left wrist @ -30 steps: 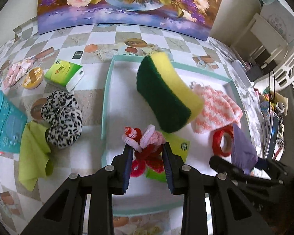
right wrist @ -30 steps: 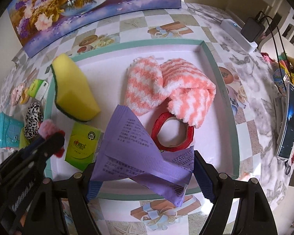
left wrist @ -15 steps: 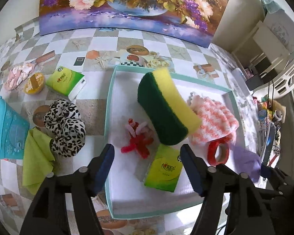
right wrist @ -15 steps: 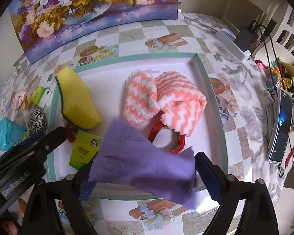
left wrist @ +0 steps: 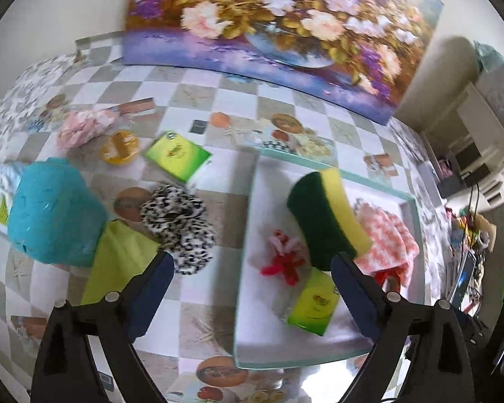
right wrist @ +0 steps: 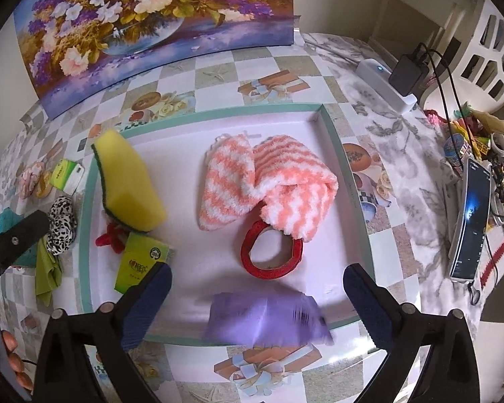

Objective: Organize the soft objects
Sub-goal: 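Withdraw both tools from the tray back toward the pile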

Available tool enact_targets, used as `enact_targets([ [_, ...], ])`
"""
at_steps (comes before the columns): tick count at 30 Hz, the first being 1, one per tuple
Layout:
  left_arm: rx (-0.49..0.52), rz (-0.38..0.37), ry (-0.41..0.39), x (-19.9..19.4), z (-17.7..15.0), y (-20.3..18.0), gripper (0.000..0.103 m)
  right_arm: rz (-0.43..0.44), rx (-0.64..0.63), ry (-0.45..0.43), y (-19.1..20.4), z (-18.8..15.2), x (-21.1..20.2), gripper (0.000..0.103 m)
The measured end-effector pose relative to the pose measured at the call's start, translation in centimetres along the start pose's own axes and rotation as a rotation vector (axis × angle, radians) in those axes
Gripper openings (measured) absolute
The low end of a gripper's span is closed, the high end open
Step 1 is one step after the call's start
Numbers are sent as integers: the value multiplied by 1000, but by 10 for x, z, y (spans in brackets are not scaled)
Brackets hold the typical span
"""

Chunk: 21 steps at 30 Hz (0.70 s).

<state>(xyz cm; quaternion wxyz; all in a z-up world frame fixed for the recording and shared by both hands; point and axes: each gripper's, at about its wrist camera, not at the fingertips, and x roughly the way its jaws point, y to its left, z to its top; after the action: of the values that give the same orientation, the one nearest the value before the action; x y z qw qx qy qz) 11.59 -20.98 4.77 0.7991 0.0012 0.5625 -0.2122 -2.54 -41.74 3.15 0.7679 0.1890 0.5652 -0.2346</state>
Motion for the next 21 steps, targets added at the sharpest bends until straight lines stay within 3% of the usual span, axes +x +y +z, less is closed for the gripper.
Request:
enact_targets([
  [13,-45,48,89,3,-7,21,95,-11,-69,-6,18,-3,-3,103],
  [21,-77,79,74,-20,-7,39,95,42,-116,-44,44,-5,-19,103],
])
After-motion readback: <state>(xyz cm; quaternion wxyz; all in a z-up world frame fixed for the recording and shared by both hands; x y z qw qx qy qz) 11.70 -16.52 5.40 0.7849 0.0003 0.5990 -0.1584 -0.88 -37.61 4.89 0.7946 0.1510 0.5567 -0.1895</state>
